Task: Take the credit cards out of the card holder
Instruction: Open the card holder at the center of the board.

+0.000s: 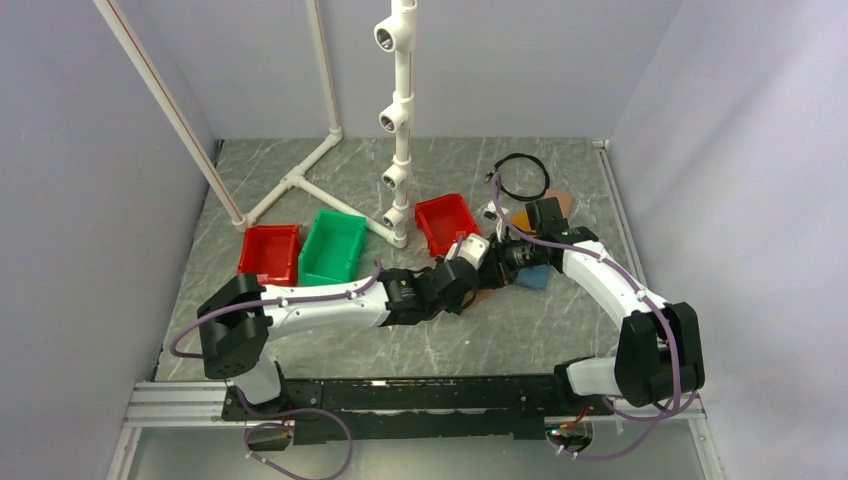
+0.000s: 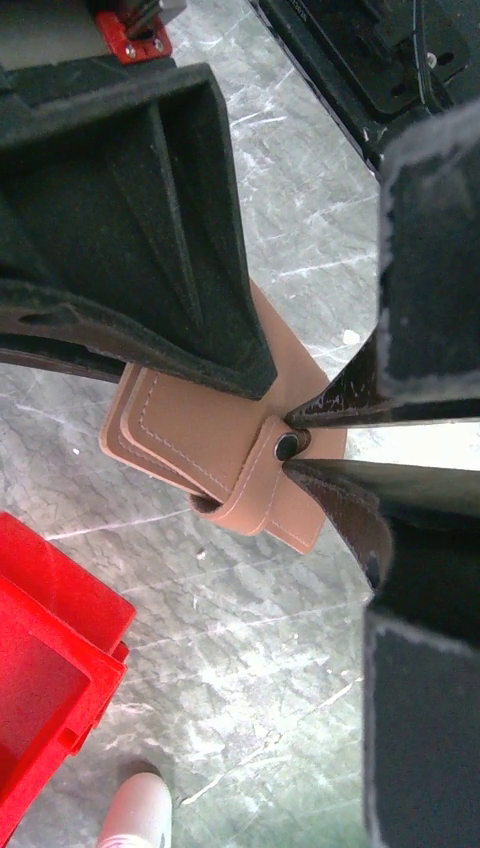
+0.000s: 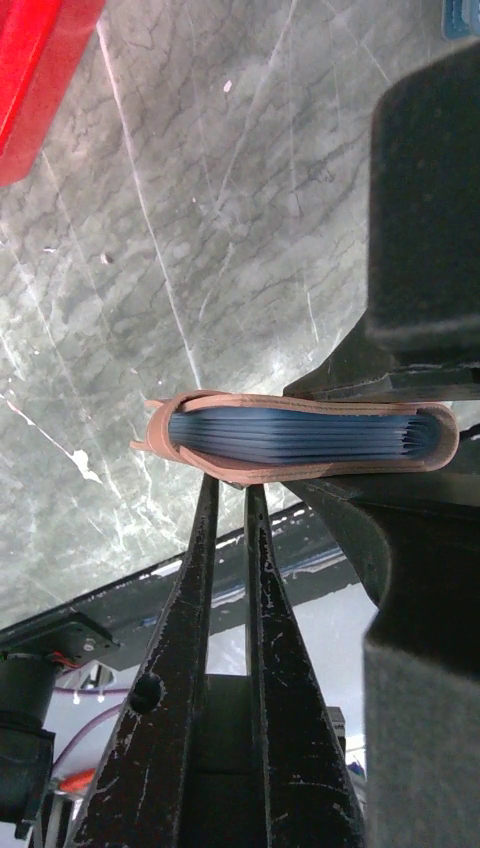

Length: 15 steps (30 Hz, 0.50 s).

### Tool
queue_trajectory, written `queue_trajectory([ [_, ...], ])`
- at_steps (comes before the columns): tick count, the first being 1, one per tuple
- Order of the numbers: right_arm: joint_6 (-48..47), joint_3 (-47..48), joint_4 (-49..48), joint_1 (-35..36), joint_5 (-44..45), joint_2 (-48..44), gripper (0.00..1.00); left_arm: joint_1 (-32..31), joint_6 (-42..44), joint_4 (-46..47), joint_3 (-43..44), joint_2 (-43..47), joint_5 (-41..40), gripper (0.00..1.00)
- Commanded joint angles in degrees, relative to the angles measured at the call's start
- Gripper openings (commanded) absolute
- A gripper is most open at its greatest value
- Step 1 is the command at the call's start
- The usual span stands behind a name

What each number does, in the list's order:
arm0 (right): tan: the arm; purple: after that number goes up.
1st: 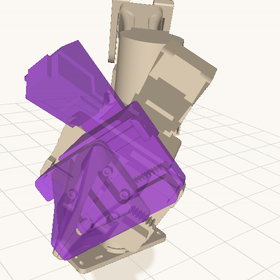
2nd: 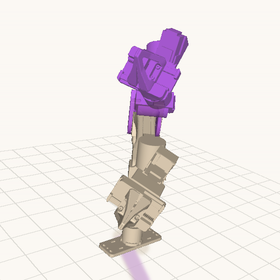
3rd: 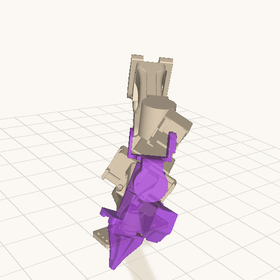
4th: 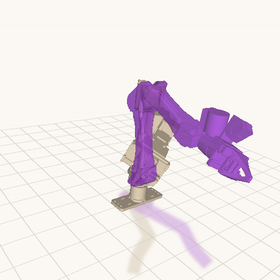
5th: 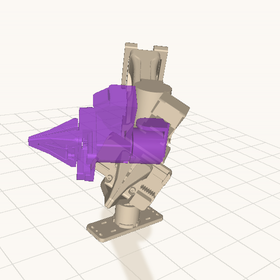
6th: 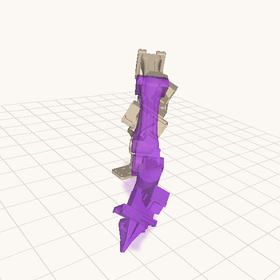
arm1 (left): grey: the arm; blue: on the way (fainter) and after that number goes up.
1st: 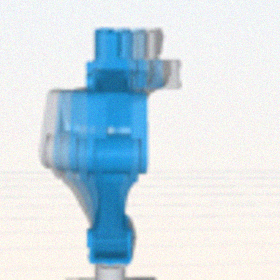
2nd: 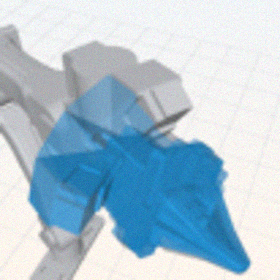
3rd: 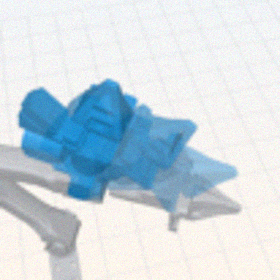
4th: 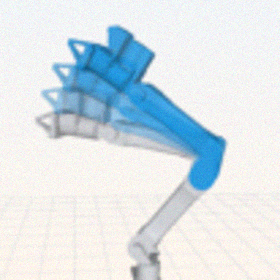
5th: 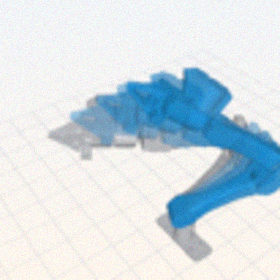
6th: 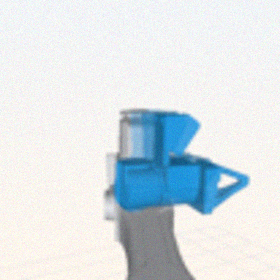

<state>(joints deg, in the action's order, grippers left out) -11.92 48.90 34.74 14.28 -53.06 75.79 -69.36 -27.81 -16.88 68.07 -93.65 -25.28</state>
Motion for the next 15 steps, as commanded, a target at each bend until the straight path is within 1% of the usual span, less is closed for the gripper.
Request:
queue_trajectory([
  [1, -0.4, 2.0, 1.4, 0.2, -4.7, -0.7, 0.00, 0.8, 1.0, 2.2, -1.0, 2.3, -5.6, 0.13],
  [3, -0.4, 1.8, 1.2, 0.2, -4.2, -0.7, 0.00, 0.9, 0.9, 3.8, -2.6, 3.9, -4.8, 0.06],
  [5, -0.4, 1.7, 1.2, 0.2, -3.8, -0.7, 0.00, 1.4, 0.5, 5.2, -4.2, 5.4, -3.4, 0.01],
  [10, -1.5, 1.7, 1.3, 0.2, -3.1, -0.8, 0.00, 3.7, -1.1, 8.0, -8.1, 9.1, 2.1, 0.00],
  [15, -8.6, 2.7, 5.1, 0.3, -4.5, -1.5, 0.00, 7.5, -2.8, 14.4, -15.4, 14.2, 13.2, 0.00],
])
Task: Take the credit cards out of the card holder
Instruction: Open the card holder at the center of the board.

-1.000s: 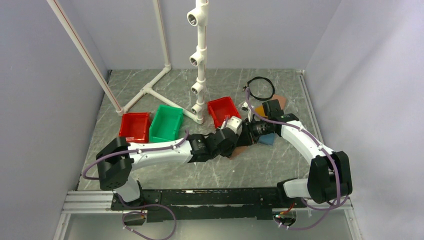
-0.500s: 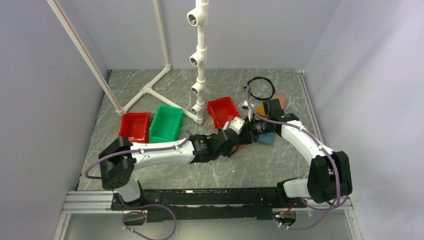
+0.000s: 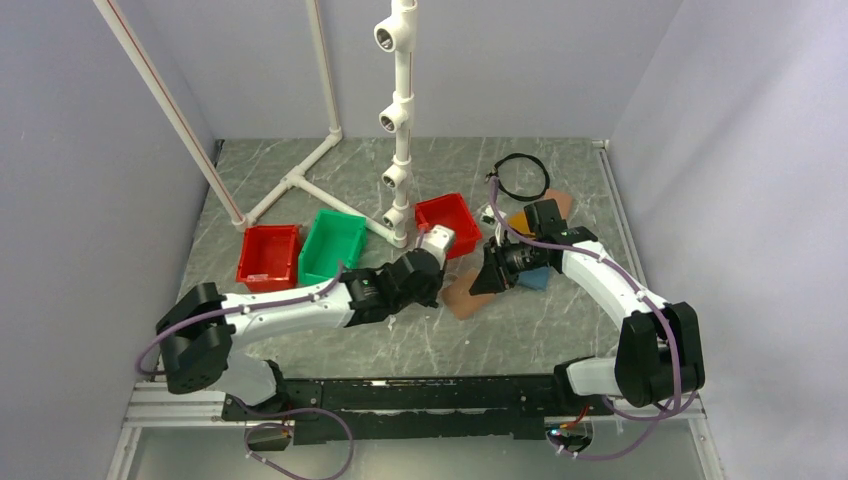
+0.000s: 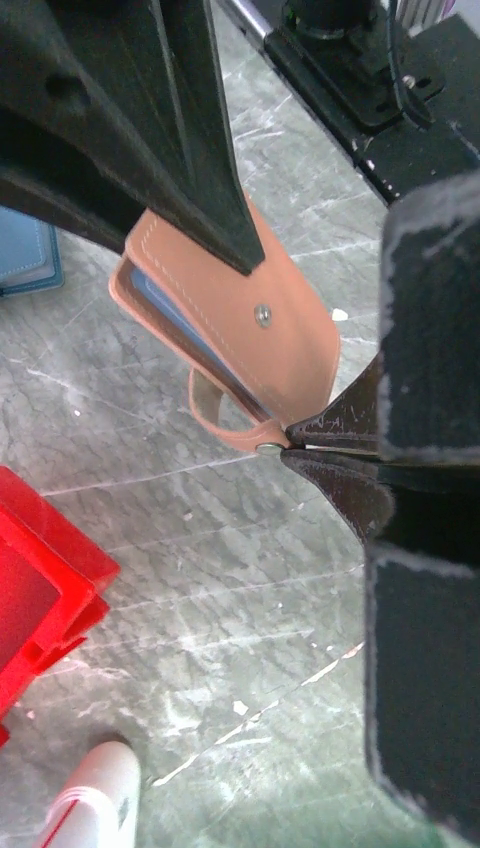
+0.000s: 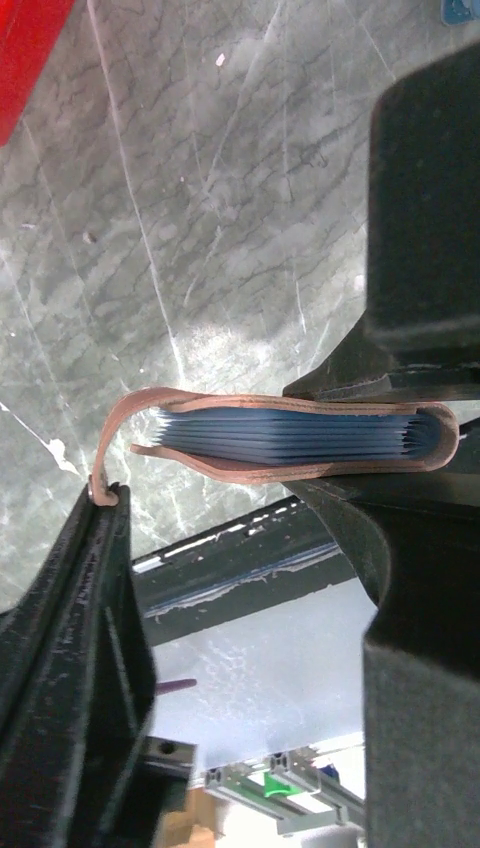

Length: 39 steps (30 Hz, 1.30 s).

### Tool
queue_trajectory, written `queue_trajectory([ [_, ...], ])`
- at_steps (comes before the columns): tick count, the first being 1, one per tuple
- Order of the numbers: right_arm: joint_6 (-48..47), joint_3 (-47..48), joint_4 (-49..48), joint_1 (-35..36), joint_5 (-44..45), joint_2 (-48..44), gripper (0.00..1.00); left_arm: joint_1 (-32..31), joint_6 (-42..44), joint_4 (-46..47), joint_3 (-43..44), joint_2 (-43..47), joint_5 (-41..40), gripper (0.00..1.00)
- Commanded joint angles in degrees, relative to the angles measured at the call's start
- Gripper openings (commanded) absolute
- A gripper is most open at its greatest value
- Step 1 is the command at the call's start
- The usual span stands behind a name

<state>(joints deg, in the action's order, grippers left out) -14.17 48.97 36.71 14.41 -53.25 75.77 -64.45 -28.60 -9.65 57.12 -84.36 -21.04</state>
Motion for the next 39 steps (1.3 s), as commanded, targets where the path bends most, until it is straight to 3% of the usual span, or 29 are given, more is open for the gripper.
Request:
queue_trajectory([
  [1, -9.1, 3.0, 4.4, 0.2, -5.0, -1.7, 0.00, 3.4, -2.5, 8.3, -5.9, 6.1, 11.2, 0.00],
  [6, -16.1, 3.4, 7.9, 0.5, -5.5, -3.4, 0.00, 7.7, -4.0, 16.1, -12.2, 10.4, 26.4, 0.00],
  [13, -27.6, 3.3, 11.9, 6.7, -0.4, -2.5, 0.00, 9.7, -6.2, 19.7, -15.9, 12.9, 37.1, 0.00],
  [18, -32.4, 4.2, 14.3, 10.4, 2.6, 1.2, 0.07, 10.0, -7.6, 20.9, -17.4, 13.0, 43.9, 0.00],
  [20, -31.4, 4.0, 13.6, 10.6, 3.9, 1.7, 0.13, 10.0, -7.5, 20.7, -18.0, 13.2, 46.0, 0.00],
  [26, -25.0, 1.1, 6.2, 10.5, 13.4, -0.2, 0.47, 10.1, -8.2, 20.9, -19.7, 15.1, 45.0, 0.00],
  [29, -23.2, 0.2, 4.4, 10.4, 17.1, -1.0, 0.59, 10.2, -8.3, 22.0, -20.1, 15.2, 45.0, 0.00],
  [39, -30.4, -2.1, 6.7, 10.0, 10.1, -7.6, 0.70, 10.9, -9.1, 22.8, -20.1, 13.7, 47.2, 0.00],
])
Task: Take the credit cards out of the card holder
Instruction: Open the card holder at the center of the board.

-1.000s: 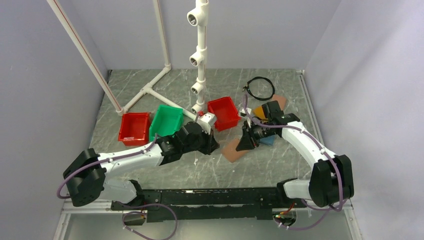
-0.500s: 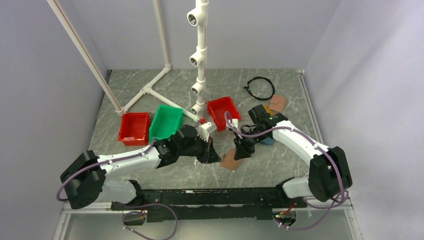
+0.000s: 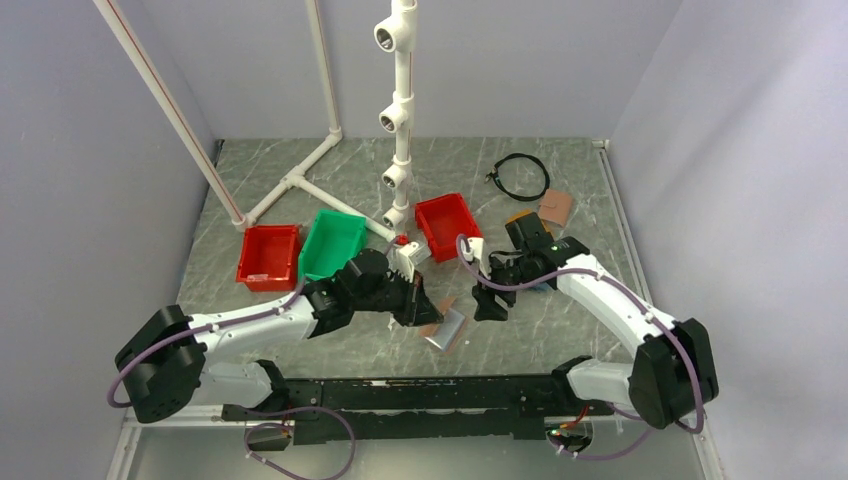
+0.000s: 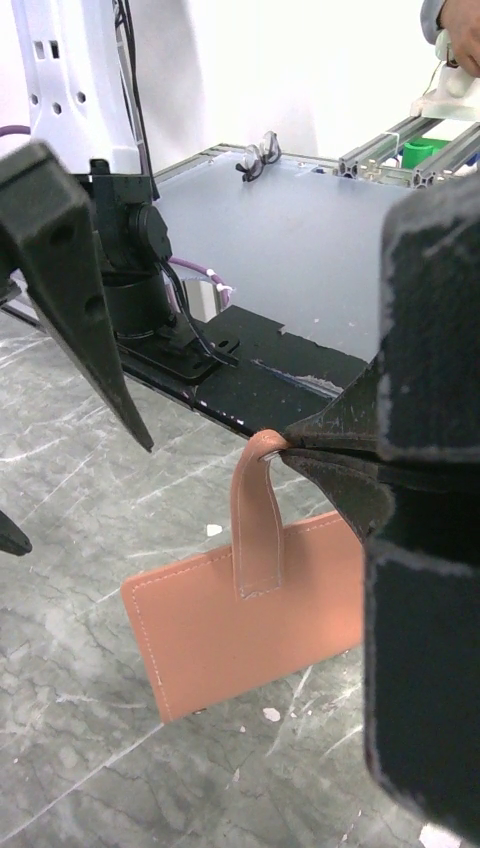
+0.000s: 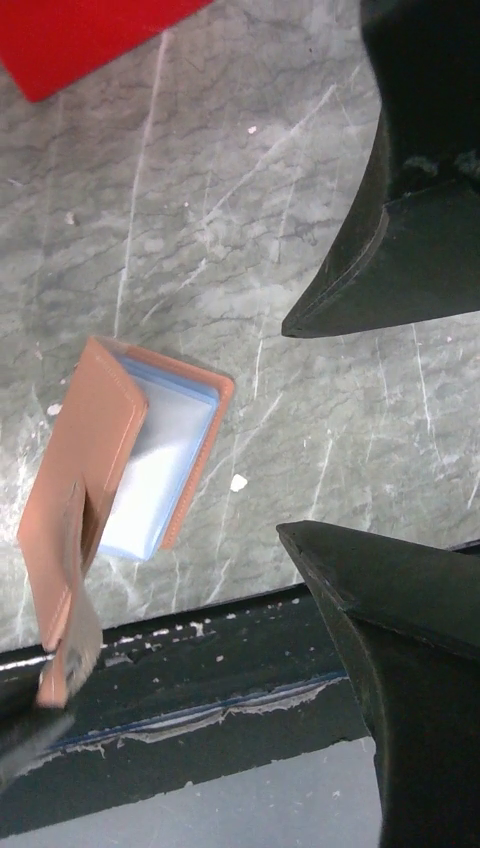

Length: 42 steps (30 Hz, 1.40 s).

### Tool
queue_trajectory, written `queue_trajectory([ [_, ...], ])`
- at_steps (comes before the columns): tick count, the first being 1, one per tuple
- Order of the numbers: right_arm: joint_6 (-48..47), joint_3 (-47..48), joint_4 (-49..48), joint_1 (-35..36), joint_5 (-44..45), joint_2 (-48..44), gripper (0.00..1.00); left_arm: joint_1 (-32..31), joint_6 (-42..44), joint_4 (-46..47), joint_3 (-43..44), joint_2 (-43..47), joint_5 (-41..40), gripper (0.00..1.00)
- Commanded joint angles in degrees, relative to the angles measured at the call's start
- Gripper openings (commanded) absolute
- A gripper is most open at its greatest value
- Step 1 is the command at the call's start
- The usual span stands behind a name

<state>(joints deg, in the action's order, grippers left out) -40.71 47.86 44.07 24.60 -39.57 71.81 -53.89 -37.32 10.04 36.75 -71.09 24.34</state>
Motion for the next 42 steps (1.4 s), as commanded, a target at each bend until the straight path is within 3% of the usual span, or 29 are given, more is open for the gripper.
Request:
queue_trajectory([
  [1, -4.3, -1.0, -0.3, -0.2, -4.2, -3.6, 0.70, 0.5, -0.2, 2.7, 0.2, 0.6, 1.6, 0.00],
  [9, -7.8, -1.6, 1.3, -0.2, -7.7, -4.0, 0.70, 2.9, -2.5, -2.8, -0.4, 1.2, -2.4, 0.00],
  [18, -6.8, -1.4, 0.8, -0.2, -6.9, -4.0, 0.70, 3.9, -7.7, -24.1, -1.0, 2.5, -23.0, 0.00],
  [25, -6.1, -1.5, 0.6, -0.2, -6.7, -3.6, 0.69, 3.9, -7.2, -36.5, 4.2, -2.7, -31.2, 0.02],
  [28, -6.0, -1.4, 0.7, -0.2, -6.7, -3.5, 0.69, 3.8, -4.2, -37.5, 5.8, -3.0, -28.3, 0.22],
  [36, -5.9, -0.9, 1.1, -0.2, -6.4, -3.8, 0.69, 3.8, -2.8, -38.3, 5.0, 10.0, -30.7, 0.38],
  [38, -6.0, -0.6, 1.6, -0.2, -6.2, -3.9, 0.69, 3.9, -2.9, -35.4, 2.5, 15.2, -30.4, 0.52],
  [42, -7.0, 0.3, 3.0, -0.2, -5.9, -3.6, 0.69, 3.9, -7.0, -26.1, -4.8, 25.8, -29.7, 0.96],
])
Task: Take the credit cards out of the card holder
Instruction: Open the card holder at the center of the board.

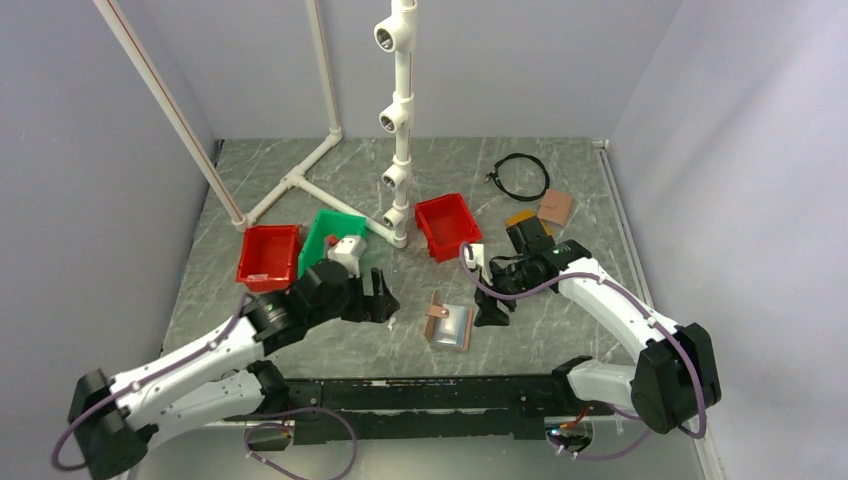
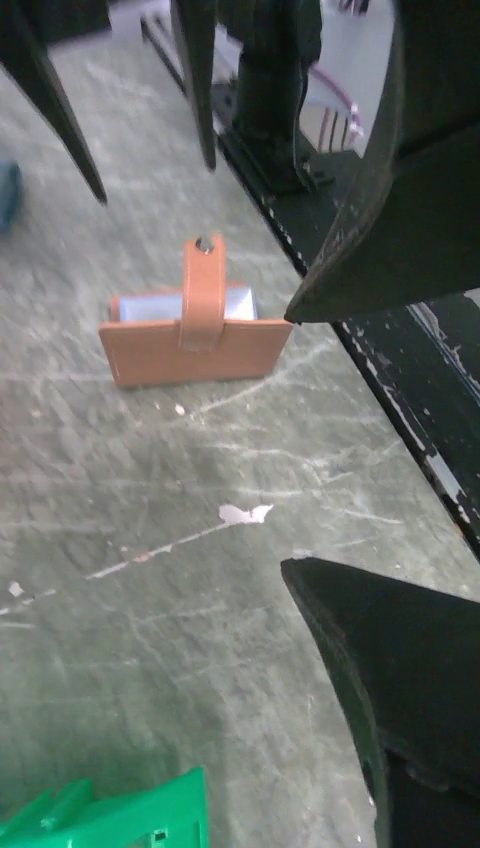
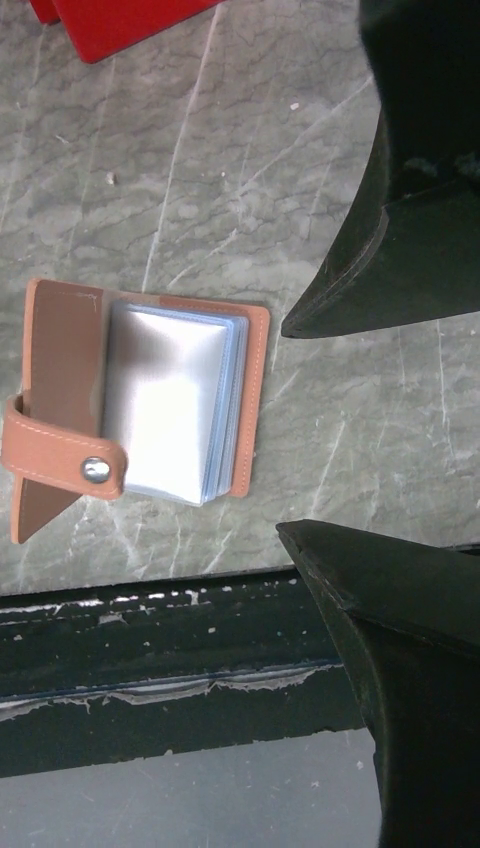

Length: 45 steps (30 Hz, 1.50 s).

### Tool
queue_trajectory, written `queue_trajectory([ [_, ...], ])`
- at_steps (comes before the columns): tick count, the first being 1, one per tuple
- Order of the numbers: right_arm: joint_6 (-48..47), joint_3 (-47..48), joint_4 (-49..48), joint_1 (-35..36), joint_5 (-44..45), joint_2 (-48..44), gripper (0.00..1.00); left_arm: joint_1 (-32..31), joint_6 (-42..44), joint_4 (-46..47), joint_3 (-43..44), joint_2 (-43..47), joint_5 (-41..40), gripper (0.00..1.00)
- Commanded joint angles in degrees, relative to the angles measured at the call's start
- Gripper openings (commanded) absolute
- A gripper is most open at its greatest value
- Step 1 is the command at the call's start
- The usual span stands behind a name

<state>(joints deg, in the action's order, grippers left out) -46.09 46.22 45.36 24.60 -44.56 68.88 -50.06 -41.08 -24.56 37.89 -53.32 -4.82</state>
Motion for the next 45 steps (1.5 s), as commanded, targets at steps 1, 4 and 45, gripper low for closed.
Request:
queue_trajectory([
  [1, -1.7, 1.9, 1.9, -0.3, -0.9, -0.7, 0.69, 0.1, -3.5, 11.2, -7.6, 9.9, 0.8, 0.98],
  [4, -1.8, 1.9, 2.0, -0.3, -1.1, -0.7, 0.69, 0.1, -2.5, 19.1, -10.3, 13.4, 6.7, 0.96],
  [45, 18.8, 4.5, -6.8, -3.2, 1.5, 10.3, 0.11, -16.3, -1.6, 24.6, 4.9, -30.6, -4.2, 0.58],
])
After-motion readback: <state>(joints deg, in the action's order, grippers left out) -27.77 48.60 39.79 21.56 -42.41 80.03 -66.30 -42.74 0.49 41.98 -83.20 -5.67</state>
